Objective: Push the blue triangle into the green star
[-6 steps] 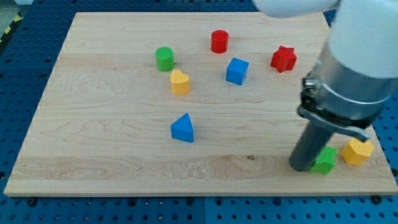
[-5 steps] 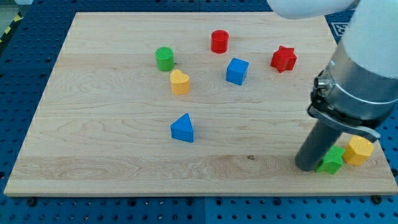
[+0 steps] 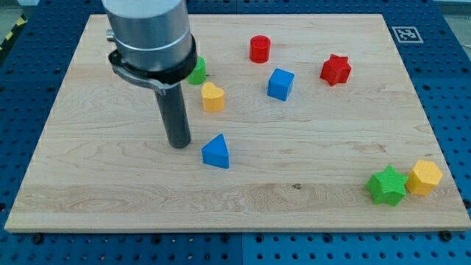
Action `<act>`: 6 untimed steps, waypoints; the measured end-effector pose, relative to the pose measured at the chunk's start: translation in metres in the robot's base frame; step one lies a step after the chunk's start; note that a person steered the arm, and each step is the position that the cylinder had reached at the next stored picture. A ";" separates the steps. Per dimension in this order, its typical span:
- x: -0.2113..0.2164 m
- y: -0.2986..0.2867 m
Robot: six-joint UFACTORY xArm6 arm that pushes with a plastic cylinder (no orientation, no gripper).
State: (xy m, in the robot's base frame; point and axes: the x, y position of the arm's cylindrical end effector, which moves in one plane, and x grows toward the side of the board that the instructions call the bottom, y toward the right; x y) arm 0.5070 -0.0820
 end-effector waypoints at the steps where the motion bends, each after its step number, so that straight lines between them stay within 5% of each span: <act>1: 0.023 0.024; 6: 0.042 0.151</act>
State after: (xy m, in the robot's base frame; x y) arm 0.5495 0.0685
